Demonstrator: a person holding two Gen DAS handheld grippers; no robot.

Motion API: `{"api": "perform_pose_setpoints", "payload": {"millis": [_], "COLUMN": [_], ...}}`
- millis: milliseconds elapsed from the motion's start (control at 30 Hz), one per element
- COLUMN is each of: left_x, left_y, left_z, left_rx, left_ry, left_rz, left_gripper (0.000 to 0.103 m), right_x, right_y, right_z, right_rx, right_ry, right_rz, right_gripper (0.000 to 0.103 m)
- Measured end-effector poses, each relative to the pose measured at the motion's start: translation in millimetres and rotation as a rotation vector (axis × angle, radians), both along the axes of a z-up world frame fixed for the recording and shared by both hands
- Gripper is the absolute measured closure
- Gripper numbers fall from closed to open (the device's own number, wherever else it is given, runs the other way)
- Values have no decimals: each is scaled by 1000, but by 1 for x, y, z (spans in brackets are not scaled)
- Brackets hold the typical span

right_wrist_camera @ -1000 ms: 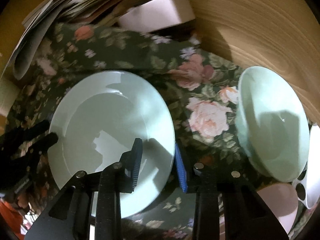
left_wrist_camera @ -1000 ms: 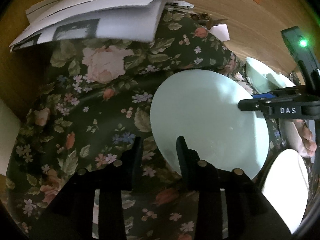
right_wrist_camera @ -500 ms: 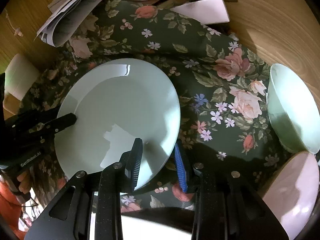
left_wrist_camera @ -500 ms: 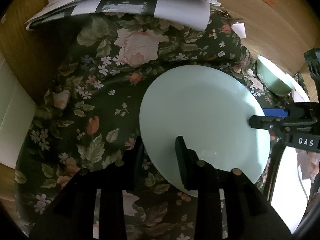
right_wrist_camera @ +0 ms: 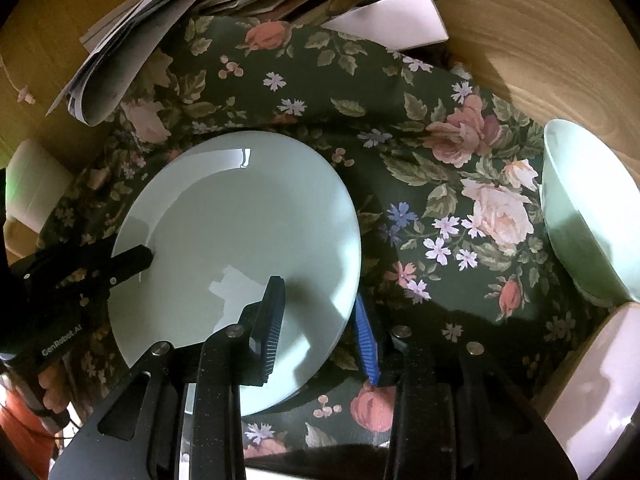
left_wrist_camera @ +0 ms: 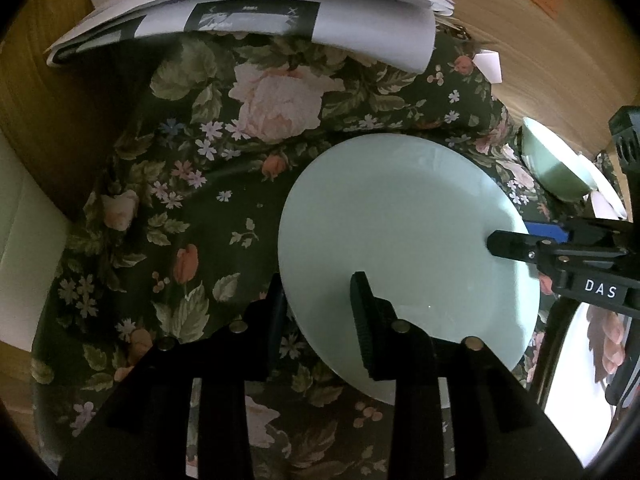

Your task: Organize plates and bowls

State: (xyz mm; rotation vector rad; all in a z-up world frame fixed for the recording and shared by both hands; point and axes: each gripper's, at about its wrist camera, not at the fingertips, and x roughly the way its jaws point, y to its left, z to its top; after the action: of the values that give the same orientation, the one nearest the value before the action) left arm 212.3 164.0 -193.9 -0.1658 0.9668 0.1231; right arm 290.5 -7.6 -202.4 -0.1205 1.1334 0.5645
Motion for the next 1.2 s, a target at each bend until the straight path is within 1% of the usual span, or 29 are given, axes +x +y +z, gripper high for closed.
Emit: {"api": "perform_pose_setpoints", "payload": {"millis": [67,133,300,533,700,900,1200], "left_x": [0,3,-4,-18,-28,-40,-61], "left_y": [-2,-8,-15,-19,-24,-29,-45], "left_z": [0,-1,5,21,33,44,58], "left_rx": [7,8,26,3,1,-20,-24], "left_ry": [0,-1,-23,-59,-89,-106,-145], "left_rz": [3,3,-3,-10,-14,-19,-35], "left_gripper": [71,71,71,71,71,71,71], "right_x": [-1,-12,-24,-37,-48,-57,-79], "right_y": [0,-1,-9,-22,-31,-45,-57], "right_z": [0,4,13,33,47,63,71], "right_rx": [-12,-16,16,54,72,100,121], "right_ry": [-24,-40,-48,-90,-118,-146,-171], "right_rz": [7,8,1,-25,-30,-42,-61], "right_gripper": [71,71,71,71,71,71,71]}}
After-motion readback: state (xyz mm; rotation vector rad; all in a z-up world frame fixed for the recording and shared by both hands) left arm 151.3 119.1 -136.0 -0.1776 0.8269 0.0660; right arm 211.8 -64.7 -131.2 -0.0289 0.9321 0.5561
